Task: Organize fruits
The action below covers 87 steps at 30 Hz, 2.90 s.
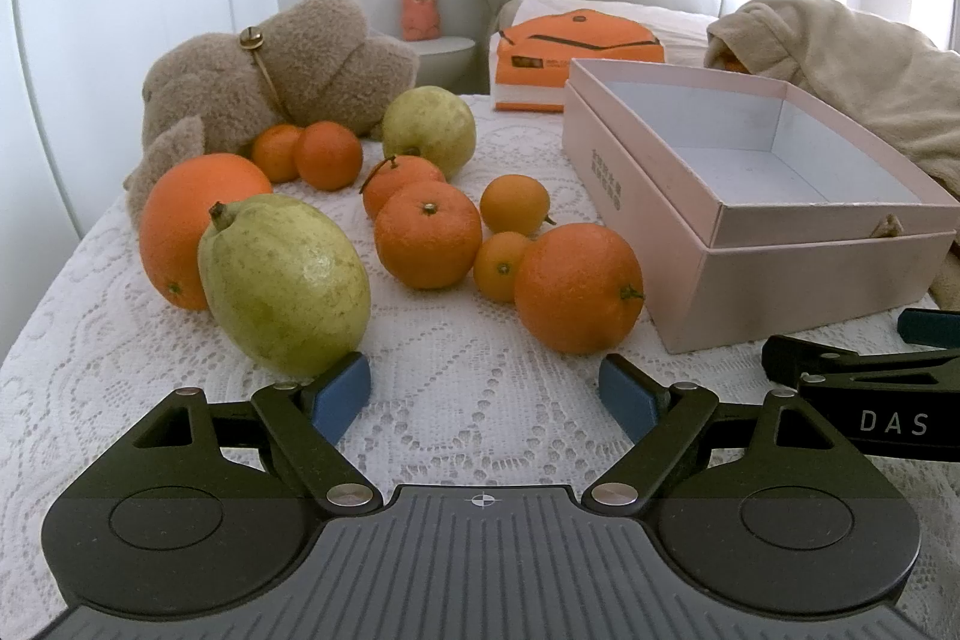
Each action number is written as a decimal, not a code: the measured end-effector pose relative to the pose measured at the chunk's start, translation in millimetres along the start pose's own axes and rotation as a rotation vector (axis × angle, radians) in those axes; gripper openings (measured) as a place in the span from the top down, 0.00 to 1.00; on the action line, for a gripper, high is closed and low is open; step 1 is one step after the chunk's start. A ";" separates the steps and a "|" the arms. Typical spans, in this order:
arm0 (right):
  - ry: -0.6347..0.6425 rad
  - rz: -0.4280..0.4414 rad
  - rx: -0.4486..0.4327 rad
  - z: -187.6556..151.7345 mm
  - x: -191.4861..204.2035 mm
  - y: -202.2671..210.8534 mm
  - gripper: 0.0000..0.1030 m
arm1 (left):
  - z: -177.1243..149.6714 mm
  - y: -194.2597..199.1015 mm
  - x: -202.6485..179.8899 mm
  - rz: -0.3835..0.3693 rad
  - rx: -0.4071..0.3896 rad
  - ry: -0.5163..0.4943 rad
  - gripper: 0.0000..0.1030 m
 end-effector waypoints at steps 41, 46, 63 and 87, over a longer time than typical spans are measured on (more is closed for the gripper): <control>0.009 0.025 0.073 5.4 -1.6 -1.5 0.00 | 0.9 0.0 4.1 -0.020 0.001 -0.005 0.15; -0.030 -0.019 0.133 3.5 1.7 3.1 0.00 | -0.5 13.1 22.7 -0.120 0.001 0.044 0.20; 0.093 0.271 0.094 6.2 61.8 38.8 0.17 | 7.7 40.9 128.9 0.007 -0.028 0.271 0.32; 0.489 0.244 -0.112 20.3 141.7 29.8 0.41 | 27.8 43.4 120.7 -0.105 -0.061 0.254 0.37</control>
Point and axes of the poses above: each gripper's, at about its wrist camera, not at the fingertips, and y roughly against the way its jaws point, x to its left, z to its top, the point moved 4 cm from there along -y, roughly the way its jaws point, and after that the axes turned 3 degrees about z, right-handed, at the moved point
